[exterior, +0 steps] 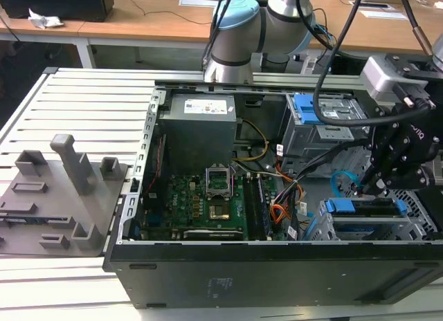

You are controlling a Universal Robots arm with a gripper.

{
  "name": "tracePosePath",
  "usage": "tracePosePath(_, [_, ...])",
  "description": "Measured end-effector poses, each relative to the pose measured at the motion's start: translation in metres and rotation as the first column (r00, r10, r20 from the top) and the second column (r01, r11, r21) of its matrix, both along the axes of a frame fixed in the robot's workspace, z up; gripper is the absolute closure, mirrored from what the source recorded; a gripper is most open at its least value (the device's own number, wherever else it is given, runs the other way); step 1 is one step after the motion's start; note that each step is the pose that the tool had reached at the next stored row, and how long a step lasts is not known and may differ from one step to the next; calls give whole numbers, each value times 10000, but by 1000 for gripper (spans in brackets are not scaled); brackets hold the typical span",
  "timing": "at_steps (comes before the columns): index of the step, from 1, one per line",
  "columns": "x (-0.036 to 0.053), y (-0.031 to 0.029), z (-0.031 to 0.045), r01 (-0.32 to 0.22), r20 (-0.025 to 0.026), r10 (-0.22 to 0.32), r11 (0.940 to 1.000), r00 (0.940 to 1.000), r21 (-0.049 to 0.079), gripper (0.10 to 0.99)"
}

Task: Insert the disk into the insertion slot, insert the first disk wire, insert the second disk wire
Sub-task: 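Insert the second disk wire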

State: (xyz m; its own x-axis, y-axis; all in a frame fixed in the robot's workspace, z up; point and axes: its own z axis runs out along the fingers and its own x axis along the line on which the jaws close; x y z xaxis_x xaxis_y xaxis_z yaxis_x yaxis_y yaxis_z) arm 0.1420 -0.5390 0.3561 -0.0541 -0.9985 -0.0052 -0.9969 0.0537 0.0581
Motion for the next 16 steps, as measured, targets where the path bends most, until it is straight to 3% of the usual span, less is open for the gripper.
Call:
tracePosePath(6, [-66, 0, -7, -499, 1, 499, 9988, 9988, 22, 851])
tracePosePath(10, [-212, 0, -25, -591, 1, 591, 9983, 9983, 23, 851])
tracePosePath(16, [-352, -1, -29, -642, 7, 642, 9979, 9979, 22, 851])
